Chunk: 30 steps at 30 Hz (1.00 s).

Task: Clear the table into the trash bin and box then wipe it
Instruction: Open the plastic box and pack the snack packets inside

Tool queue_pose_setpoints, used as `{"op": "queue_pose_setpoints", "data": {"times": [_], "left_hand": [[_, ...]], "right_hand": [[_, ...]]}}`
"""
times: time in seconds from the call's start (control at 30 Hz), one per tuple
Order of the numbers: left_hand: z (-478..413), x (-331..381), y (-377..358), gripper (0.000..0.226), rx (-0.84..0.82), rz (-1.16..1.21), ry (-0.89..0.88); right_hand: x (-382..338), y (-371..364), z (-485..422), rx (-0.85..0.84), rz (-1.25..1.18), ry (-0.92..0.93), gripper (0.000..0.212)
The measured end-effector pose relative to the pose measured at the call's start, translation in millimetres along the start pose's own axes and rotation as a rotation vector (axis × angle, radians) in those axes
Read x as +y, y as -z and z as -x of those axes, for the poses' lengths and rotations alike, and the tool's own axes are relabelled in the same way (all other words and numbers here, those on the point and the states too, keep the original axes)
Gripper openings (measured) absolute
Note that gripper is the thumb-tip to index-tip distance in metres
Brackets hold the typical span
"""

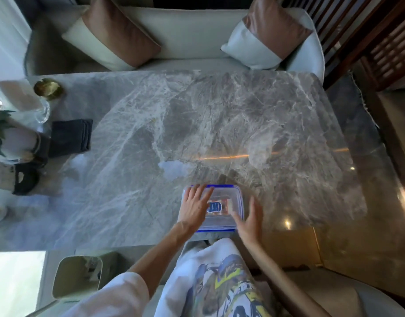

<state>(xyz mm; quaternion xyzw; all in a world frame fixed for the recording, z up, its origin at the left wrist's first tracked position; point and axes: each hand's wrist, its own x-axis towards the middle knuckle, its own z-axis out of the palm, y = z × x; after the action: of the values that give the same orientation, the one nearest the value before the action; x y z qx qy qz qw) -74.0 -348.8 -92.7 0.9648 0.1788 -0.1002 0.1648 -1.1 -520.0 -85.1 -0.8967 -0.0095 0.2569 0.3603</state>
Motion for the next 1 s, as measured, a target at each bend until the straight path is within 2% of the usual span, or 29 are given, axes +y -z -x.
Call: {"op": "queue_pose_setpoints", "data": {"times": [0.07, 0.1, 0.13, 0.17, 0.23, 0.43, 0.5, 0.6, 0.63, 0.7, 0.8, 0.83, 0.87, 0.93, 1.0], "left_hand": [[21.9, -1.5, -7.2, 0.052, -0.003, 0.046, -0.007], [29.3, -3.6, -11.2, 0.052, -0.027, 0.064, -0.01], [34.0, -6.5, -15.9, 0.055, -0.067, 0.065, -0.022], [37.7, -8.4, -20.5, 0.062, -0.112, 0.046, -0.037], [43.3, -9.2, -26.4, 0.078, -0.183, -0.013, -0.045], [42.3, 2.3, -27.0, 0.128, -0.289, -0.26, -0.034], [43.6, 4.6, -28.7, 0.133, -0.301, -0.308, -0.035], [45.2, 6.3, -27.6, 0.123, -0.276, -0.328, -0.016], [45.1, 6.1, -27.5, 0.12, -0.27, -0.327, -0.015], [45.3, 5.1, -28.5, 0.116, -0.245, -0.324, -0.019], [46.5, 2.2, -30.2, 0.114, -0.238, -0.299, -0.025], [47.0, 0.9, -30.7, 0.113, -0.229, -0.296, -0.029], [47.3, -0.1, -30.2, 0.113, -0.223, -0.295, -0.032], [47.0, -1.1, -28.1, 0.113, -0.222, -0.285, -0.036], [46.5, -1.4, -28.1, 0.112, -0.224, -0.28, -0.036]], "right_hand": [[18.0, 10.1, 7.8, -0.155, -0.32, -0.469, 0.097], [22.2, 10.3, 10.2, -0.268, -0.477, -0.637, 0.096], [24.3, 8.4, 10.4, -0.374, -0.608, -0.714, 0.088], [26.2, 5.9, 10.2, -0.44, -0.708, -0.731, 0.076], [28.3, 0.6, 9.5, -0.468, -0.817, -0.696, 0.058], [23.7, 12.6, 10.9, -0.479, -0.81, -0.734, 0.051], [23.4, 15.3, 10.8, -0.475, -0.84, -0.749, 0.047], [21.5, 18.9, 15.1, -0.486, -0.815, -0.719, 0.048], [22.1, 20.6, 15.8, -0.485, -0.733, -0.668, 0.055], [29.1, 24.3, 12.7, -0.414, -0.347, -0.423, 0.083], [39.8, 26.6, 6.1, -0.228, 0.405, 0.296, 0.108], [39.3, 24.3, 4.1, -0.234, 0.597, 0.508, 0.112], [37.4, 21.2, 2.5, -0.279, 0.736, 0.644, 0.114], [35.5, 13.8, -0.7, -0.342, 0.858, 0.723, 0.116], [35.8, 8.6, -1.9, -0.295, 0.826, 0.702, 0.115]]}}
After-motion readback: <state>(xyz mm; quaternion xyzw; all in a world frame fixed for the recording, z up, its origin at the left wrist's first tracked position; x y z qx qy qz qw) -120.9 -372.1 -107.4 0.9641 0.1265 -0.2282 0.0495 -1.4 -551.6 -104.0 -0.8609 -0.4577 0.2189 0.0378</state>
